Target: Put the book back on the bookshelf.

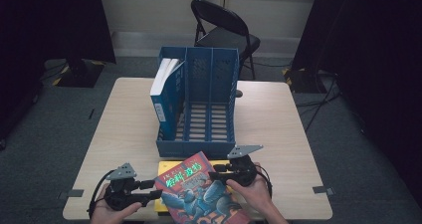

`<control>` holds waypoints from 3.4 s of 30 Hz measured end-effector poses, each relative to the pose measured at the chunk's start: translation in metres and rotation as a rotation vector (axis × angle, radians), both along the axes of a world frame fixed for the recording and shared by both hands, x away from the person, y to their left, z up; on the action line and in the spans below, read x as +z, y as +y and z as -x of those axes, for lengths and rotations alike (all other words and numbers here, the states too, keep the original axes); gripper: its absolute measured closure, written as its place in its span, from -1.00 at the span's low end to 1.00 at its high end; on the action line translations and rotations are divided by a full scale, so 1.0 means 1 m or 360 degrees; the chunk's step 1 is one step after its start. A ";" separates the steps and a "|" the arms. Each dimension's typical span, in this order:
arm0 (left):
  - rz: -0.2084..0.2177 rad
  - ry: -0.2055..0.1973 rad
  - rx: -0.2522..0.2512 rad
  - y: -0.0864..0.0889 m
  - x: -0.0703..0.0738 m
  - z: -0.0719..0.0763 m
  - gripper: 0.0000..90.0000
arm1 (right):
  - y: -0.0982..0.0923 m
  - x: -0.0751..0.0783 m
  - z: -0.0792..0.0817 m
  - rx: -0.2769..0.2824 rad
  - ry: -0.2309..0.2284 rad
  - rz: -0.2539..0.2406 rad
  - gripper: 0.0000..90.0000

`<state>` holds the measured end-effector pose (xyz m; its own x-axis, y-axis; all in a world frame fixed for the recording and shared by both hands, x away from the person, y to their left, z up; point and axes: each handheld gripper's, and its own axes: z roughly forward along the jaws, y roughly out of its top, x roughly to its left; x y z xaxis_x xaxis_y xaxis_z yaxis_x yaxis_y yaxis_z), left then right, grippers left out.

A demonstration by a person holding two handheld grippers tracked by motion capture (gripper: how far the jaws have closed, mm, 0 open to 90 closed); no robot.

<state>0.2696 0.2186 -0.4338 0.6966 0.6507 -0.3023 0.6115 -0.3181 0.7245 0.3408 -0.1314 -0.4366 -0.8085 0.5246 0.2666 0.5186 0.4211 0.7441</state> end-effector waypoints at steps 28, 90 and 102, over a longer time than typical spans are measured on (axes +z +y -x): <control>-0.0016 -0.0053 0.0065 -0.021 -0.005 -0.032 0.08 | -0.017 0.001 0.015 -0.0101 -0.0044 0.0035 0.40; 0.0034 -0.0077 0.0067 -0.036 -0.013 -0.049 -0.22 | -0.004 -0.007 0.015 -0.0179 -0.0035 0.0044 -0.60; 0.0015 -0.0082 0.0062 -0.038 -0.013 -0.052 -0.28 | -0.005 -0.009 0.009 -0.0207 -0.0033 0.0013 -0.57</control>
<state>0.3212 0.1808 -0.4468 0.6855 0.6749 -0.2731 0.5851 -0.2875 0.7583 0.3318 -0.1361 -0.4460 -0.7390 0.6273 0.2457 0.5538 0.3578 0.7519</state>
